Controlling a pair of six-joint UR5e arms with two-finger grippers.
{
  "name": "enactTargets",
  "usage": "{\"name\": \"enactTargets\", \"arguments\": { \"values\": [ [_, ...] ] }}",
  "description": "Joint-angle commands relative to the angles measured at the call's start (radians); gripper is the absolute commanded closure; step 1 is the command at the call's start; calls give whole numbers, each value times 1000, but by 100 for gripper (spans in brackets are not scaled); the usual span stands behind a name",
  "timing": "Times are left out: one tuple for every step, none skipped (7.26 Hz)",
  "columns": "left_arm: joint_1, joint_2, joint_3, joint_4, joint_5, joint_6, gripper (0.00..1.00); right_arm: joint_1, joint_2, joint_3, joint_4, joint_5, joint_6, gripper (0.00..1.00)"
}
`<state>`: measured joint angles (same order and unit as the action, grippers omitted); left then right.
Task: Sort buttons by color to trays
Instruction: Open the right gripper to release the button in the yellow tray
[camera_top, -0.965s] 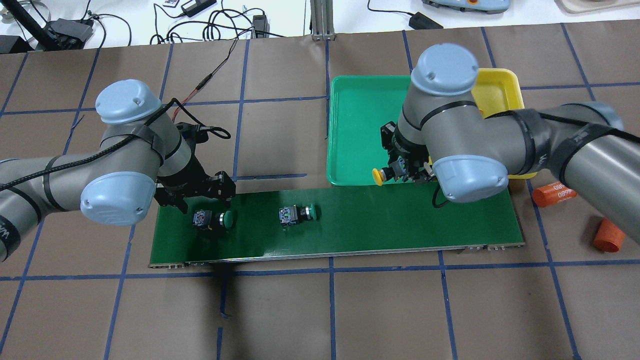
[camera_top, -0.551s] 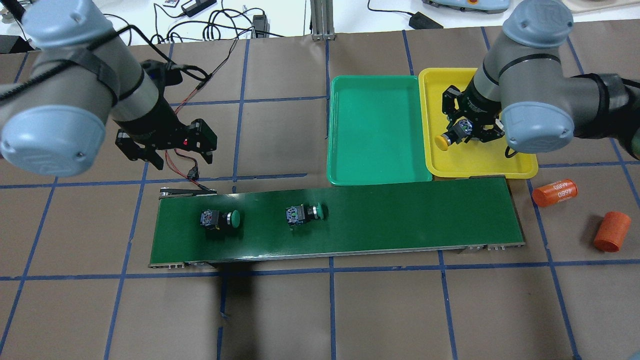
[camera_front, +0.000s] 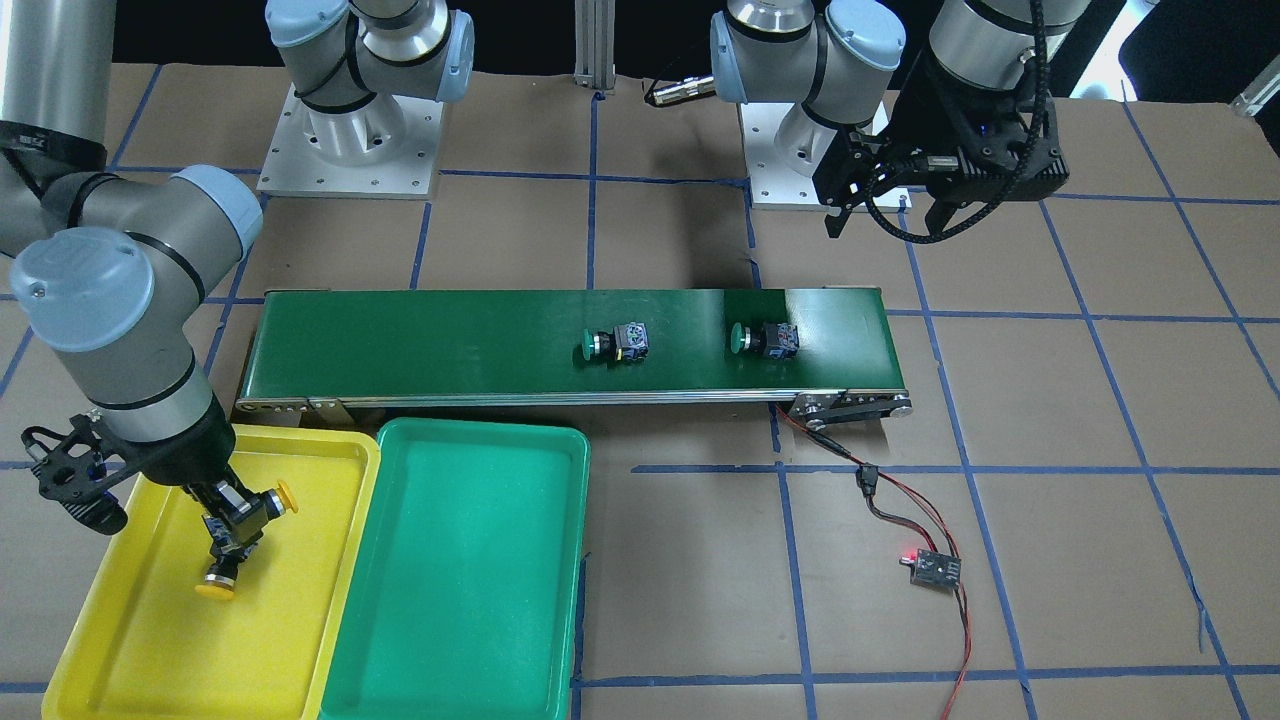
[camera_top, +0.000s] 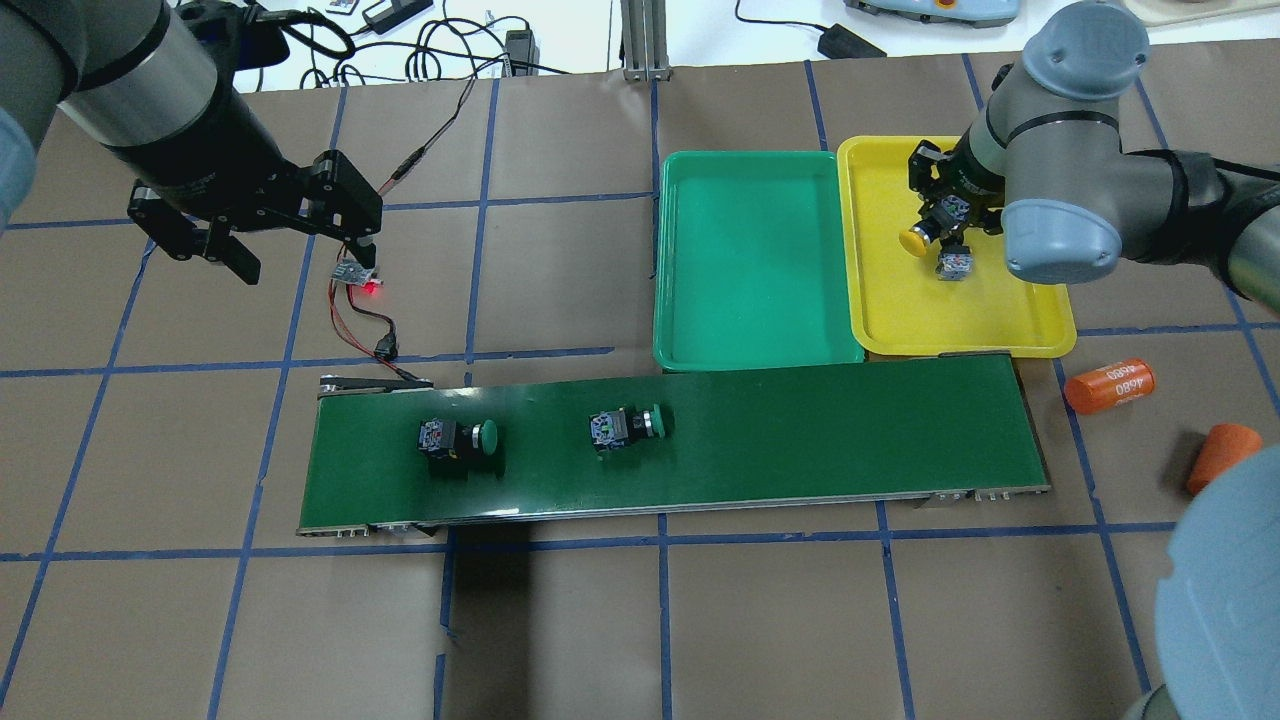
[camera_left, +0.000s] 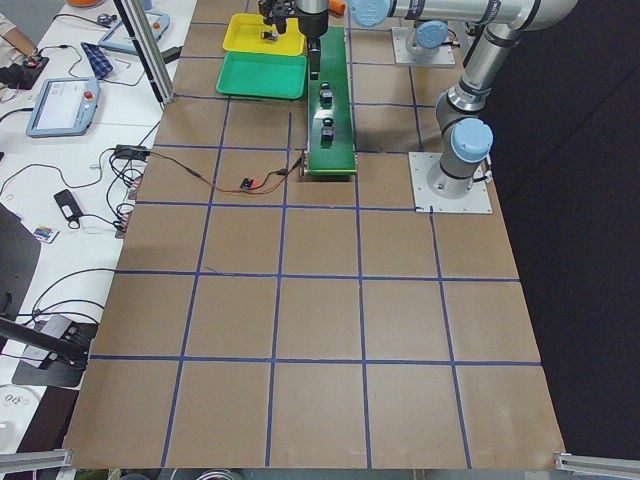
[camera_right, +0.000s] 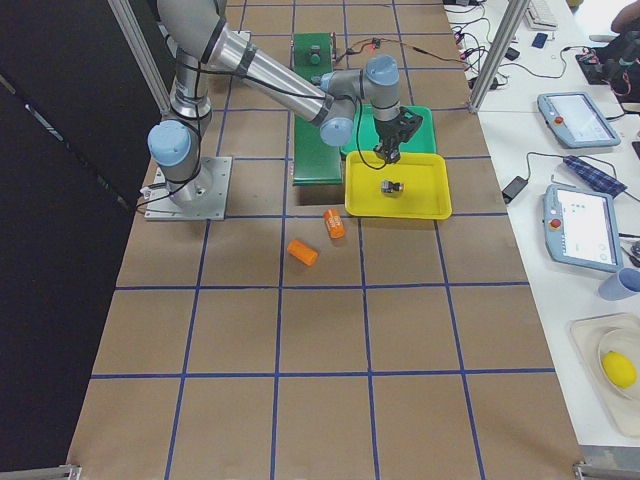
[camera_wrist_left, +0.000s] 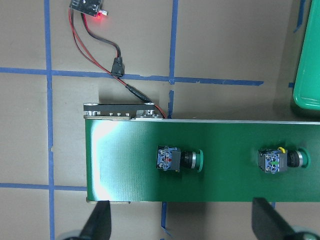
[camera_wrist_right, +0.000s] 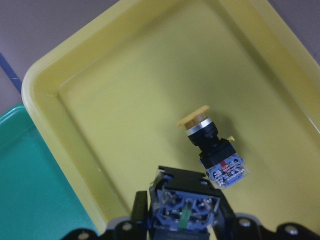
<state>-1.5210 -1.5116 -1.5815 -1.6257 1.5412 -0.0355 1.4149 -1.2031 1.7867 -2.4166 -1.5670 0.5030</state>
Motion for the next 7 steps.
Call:
{"name": "enactTargets", "arguments": {
  "values": [
    [7,-34,6,9,-1,11,0,-1,1,10,-4,7,-3,0],
    [7,-41,6,13,-1,11,0,-1,-15,11,31,15,-9,0],
    [5,-41,6,13,-1,11,0,5,-45,11,86,16,-14,0],
    [7,-41,8,13,-1,11,0,10,-97,11,182,15,-14,0],
    [5,-41,-3,15,-1,11,0,12,-155,11,261,13,-14,0],
    [5,-39,-11,24,-1,11,0,12,-252,13,359,13,-11,0],
    [5,-39,-8,35,-1,11,0,16,-345,14,480,15,2,0]
  ]
}}
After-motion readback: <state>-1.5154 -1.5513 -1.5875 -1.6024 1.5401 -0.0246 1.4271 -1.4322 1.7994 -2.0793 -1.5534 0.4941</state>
